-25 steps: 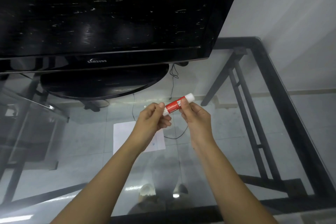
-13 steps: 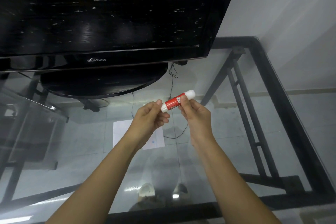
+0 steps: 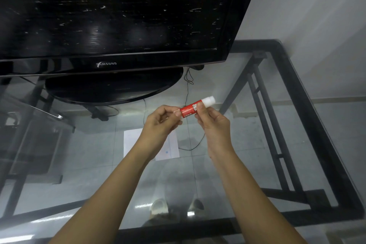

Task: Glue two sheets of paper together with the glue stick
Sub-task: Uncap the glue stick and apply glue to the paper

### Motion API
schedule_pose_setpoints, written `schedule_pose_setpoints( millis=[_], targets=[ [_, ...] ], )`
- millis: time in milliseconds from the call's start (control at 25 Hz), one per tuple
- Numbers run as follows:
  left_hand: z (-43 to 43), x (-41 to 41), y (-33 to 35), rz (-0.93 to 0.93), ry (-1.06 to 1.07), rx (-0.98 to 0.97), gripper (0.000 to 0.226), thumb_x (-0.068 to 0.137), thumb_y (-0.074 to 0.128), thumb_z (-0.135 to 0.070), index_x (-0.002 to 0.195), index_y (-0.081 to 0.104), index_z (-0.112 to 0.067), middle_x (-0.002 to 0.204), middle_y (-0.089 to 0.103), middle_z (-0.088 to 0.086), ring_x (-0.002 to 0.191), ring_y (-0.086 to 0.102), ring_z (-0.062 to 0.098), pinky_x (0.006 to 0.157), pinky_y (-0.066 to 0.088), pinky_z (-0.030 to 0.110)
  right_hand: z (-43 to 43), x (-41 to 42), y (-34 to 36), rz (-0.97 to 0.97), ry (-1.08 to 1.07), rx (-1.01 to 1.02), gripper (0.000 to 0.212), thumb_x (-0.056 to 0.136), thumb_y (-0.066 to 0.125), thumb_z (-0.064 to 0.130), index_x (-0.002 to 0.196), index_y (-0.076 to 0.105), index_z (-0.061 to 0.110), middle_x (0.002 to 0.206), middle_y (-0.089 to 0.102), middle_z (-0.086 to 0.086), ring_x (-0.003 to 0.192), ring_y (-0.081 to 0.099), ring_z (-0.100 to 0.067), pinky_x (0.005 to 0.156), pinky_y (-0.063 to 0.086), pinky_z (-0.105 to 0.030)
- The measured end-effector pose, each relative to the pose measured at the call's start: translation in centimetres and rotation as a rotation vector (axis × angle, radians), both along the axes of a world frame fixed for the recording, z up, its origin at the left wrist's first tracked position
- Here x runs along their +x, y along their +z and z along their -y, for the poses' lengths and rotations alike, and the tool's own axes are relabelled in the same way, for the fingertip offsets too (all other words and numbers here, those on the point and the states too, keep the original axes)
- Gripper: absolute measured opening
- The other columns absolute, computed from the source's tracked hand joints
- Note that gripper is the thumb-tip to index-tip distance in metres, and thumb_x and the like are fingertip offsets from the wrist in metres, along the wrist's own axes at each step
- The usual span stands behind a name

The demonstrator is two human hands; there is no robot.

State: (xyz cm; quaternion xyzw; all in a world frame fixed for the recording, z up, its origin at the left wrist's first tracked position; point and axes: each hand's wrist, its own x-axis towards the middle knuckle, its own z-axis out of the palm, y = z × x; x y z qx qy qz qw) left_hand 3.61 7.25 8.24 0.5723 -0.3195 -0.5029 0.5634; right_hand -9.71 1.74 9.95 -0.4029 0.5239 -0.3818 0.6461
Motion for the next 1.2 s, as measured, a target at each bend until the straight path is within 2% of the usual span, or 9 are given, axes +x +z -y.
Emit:
schedule_pose_setpoints(
  millis=[120,320,440,560,760,880,1000,1080,1200],
  targets=[
    [-0.5,0.2,-0.1,0.009,-0.002,-0.111,0.023,0.076,0.073,-0.016,0.091,0.063,-0.029,0.096,0.067,-0.014,0.09,0.063,0.005,0.068,0.048,0.014,-0.2,0.1,0.3,0.001,0.021,-0.02,0.02,0.068,0.068,0.052,0.073,0.074,0.033,0.081,0.074,0.009,0.089,0.068,-0.008,0.09,0.049,-0.026],
    [-0.7,0.0,0.0,-0.01,-0.016,0.042,0.04,0.077,0.057,-0.059,0.095,0.064,-0.024,0.083,0.071,-0.003,0.073,0.067,0.009,0.064,0.05,0.015,-0.4,0.2,0.3,-0.019,0.03,-0.05,0.012,0.073,0.068,0.049,0.071,0.073,0.039,0.078,0.073,0.013,0.091,0.067,-0.009,0.091,0.048,-0.028],
    [-0.7,0.0,0.1,0.027,0.012,-0.067,0.014,0.077,0.068,-0.036,0.086,0.065,-0.025,0.082,0.069,-0.012,0.078,0.063,0.004,0.067,0.048,0.014,-0.5,0.1,0.3,-0.022,0.025,-0.046,0.016,0.071,0.068,0.05,0.071,0.073,0.036,0.076,0.073,0.013,0.087,0.068,-0.008,0.089,0.049,-0.027],
    [-1.0,0.2,0.1,0.043,0.034,-0.216,0.023,0.071,0.075,-0.013,0.086,0.064,-0.027,0.091,0.064,-0.012,0.09,0.061,0.009,0.076,0.049,0.022,-0.7,0.2,0.4,-0.016,0.039,-0.041,0.015,0.074,0.068,0.048,0.072,0.073,0.034,0.078,0.073,0.013,0.085,0.068,-0.005,0.088,0.049,-0.026],
    [-1.5,0.2,0.2,-0.049,0.023,-0.068,0.044,0.077,0.071,-0.034,0.116,0.051,-0.037,0.11,0.062,-0.006,0.092,0.067,0.016,0.077,0.051,0.021,-0.8,0.2,0.5,-0.013,0.052,-0.071,0.012,0.075,0.068,0.046,0.071,0.073,0.035,0.079,0.073,0.014,0.087,0.068,-0.005,0.089,0.048,-0.027],
    [-1.7,0.2,0.1,-0.065,0.046,-0.079,0.036,0.075,0.072,-0.038,0.108,0.063,-0.03,0.098,0.071,0.0,0.09,0.069,0.02,0.075,0.052,0.019,-0.6,0.2,0.3,-0.066,0.114,-0.108,0.014,0.074,0.067,0.05,0.072,0.072,0.037,0.08,0.073,0.012,0.089,0.067,-0.006,0.087,0.048,-0.025],
    [-2.2,0.8,-0.1,-0.108,0.137,-0.064,0.027,0.074,0.07,-0.031,0.099,0.07,-0.021,0.092,0.074,0.0,0.088,0.069,0.016,0.075,0.051,0.018,-0.6,0.4,-1.2,-0.212,0.284,-0.235,0.034,0.078,0.06,0.056,0.107,0.065,0.038,0.107,0.066,0.023,0.105,0.059,0.0,0.083,0.041,-0.012],
    [-2.8,1.8,-0.5,-0.141,0.202,-0.03,0.024,0.074,0.069,-0.03,0.097,0.07,-0.022,0.091,0.074,-0.002,0.087,0.069,0.014,0.074,0.051,0.016,-0.7,0.3,-3.4,-0.448,0.445,-0.371,0.054,0.086,0.053,0.05,0.135,0.042,0.029,0.137,0.047,0.012,0.127,0.041,-0.006,0.099,0.033,-0.019],
    [-3.8,3.1,-1.2,-0.17,0.283,0.025,0.027,0.072,0.069,-0.03,0.098,0.07,-0.021,0.091,0.074,-0.005,0.088,0.069,0.014,0.074,0.053,0.017,-1.5,0.2,-7.2,-0.866,0.78,-0.589,0.059,0.093,0.045,0.043,0.144,0.024,0.023,0.155,0.02,0.003,0.143,0.014,-0.017,0.113,0.017,-0.037]
  ],
)
